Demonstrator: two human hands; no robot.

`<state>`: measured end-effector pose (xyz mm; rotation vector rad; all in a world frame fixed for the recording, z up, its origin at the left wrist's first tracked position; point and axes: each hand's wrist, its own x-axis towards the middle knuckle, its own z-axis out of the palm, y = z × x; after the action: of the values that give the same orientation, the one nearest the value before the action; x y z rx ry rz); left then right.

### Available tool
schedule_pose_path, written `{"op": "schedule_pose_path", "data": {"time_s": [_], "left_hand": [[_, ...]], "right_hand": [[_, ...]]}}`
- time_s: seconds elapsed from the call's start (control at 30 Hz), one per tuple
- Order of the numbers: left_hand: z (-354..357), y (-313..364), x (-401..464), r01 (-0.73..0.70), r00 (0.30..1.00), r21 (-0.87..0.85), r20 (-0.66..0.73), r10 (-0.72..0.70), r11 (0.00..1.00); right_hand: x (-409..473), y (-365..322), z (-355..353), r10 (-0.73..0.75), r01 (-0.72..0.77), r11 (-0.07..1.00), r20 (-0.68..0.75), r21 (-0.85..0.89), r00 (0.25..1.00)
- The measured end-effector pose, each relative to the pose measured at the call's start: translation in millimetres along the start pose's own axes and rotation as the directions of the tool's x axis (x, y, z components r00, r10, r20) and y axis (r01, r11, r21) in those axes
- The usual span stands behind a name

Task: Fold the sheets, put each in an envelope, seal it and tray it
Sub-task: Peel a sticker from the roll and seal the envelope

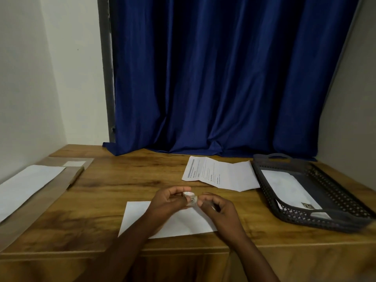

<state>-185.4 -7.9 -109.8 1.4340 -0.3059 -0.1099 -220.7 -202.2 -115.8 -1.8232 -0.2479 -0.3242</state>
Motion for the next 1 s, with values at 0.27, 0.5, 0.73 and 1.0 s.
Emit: {"op": "schedule_pose_path", "data": {"time_s": [0.27,0.5,0.73,1.0], "left_hand": [[6.5,4.4,-8.5,-0.107,0.994,0.188,0.05,0.099,0.976],[2.5,4.0,-7.8,-0.104,0.991,0.165,0.096,0.089,0.981],[2.6,1.4,-6.8,-0.12,0.99,0.188,0.093,0.104,0.975],[1.3,0.6,-6.6,-0.126,0.992,0.175,0.038,0.121,0.977]], "right_hand": [[-2.1,0.3,-4.0,-0.009,0.01,0.998,-0.014,0.065,1.0],[-0.4,3.0,-5.7,0.024,-0.019,0.995,-0.052,0.096,0.998],[0.9,4.1,-7.3,0.035,-0.028,0.993,-0.056,0.117,0.998],[0.2,4.5,-8.6,0.062,-0.052,0.987,-0.065,0.153,0.996]]}}
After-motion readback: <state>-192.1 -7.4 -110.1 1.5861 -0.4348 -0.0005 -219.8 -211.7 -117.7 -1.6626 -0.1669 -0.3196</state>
